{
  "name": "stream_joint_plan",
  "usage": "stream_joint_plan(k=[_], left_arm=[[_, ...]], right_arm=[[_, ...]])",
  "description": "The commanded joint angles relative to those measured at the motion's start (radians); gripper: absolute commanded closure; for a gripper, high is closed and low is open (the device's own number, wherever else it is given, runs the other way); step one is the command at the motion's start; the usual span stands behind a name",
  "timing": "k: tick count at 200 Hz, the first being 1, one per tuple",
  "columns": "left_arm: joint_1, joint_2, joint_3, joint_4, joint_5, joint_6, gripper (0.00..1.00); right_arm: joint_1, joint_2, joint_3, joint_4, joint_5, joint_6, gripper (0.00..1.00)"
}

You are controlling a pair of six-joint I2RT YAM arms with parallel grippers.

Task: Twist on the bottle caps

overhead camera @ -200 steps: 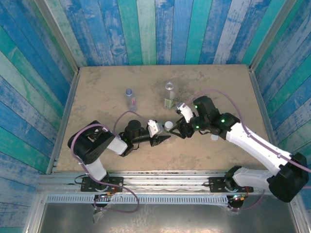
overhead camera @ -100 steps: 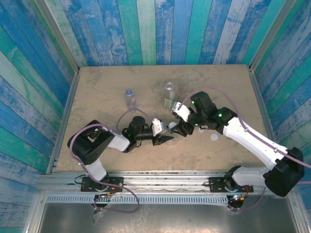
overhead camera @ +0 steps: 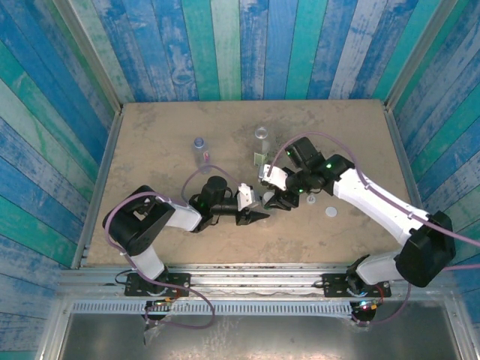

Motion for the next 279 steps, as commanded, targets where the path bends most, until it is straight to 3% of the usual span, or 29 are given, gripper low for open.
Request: stream_joint_plan(k=[1,43,84,159,185,221,250,279], left_arm=[[-0.004,-0.04,-0.018,-0.07,0.023,0.006,0.46],[-0.005,-0.038,-0.017,-0.075,0.014,0.007,0.46],[-0.004,-0.039,-0.029,-0.02,-0.032,-0.04,0.46],[-0.009,-0.059,-0.033,0.028,-0.112,-0.105,0.46],[-0.014,-0.048,-0.031,0.034,-0.103,-0.108,0.46],[-0.014,-0.05,-0.037,0.049,-0.065,-0.109,0.46],[-0.014,-0.079,-0.039,0.034,-0.008,-0.092,0.46],[-0.014,-0.106,-0.032,0.008,0.07,-0.076,0.46]], right_arm=[[-0.008,0.021,0.027,-0.042,-0.025,-0.017,0.39],[-0.029,0.035,0.029,-0.039,-0.047,-0.004,0.53],[-0.031,0.044,0.031,-0.031,-0.012,0.058,0.59],[0.024,-0.039,-0.094,0.136,0.282,0.572,0.6],[0.084,-0.101,-0.152,0.191,0.36,0.64,0.6],[0.086,-0.197,-0.213,0.258,0.267,0.512,0.5],[0.072,-0.278,-0.25,0.293,0.141,0.368,0.22],[0.006,-0.32,-0.287,0.345,-0.024,0.296,0.22]])
